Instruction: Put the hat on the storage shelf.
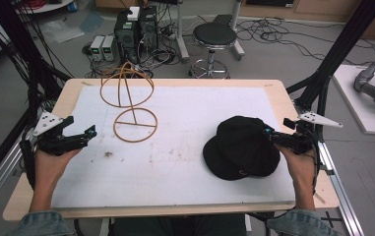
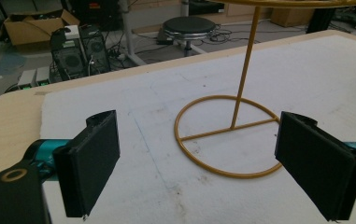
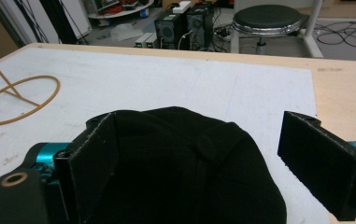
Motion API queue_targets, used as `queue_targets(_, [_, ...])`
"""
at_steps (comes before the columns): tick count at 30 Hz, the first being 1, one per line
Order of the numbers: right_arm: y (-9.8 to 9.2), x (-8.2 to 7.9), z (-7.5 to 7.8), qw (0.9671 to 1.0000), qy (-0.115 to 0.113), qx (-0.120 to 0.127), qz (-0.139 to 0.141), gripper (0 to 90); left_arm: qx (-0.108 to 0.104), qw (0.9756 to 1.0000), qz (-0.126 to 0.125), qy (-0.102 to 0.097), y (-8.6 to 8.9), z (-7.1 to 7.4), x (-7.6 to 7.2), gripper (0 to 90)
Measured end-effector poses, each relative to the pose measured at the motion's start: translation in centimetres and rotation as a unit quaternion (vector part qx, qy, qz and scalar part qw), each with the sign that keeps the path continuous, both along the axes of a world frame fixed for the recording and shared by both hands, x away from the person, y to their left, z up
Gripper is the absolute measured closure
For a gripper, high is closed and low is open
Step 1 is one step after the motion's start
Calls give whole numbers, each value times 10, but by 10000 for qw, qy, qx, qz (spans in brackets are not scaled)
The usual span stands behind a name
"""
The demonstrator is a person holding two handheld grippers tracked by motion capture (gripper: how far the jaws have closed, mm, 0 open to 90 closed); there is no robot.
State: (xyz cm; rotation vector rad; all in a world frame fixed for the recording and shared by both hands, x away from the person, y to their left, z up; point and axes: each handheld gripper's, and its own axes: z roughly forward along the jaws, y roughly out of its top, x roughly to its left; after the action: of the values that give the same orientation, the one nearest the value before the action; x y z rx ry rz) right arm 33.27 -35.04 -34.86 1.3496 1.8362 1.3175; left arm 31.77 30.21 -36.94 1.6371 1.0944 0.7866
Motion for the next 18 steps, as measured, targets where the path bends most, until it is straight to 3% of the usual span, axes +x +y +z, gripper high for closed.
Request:
queue_targets(13, [5,12,-28,9996,252,107,-28,133,-11,10000,9,-4,2,0,-1,144])
queue_targets(18, [11,17,-38,9993,373,14,-4,134,-13,10000,-3,-9,1,0,-1,144])
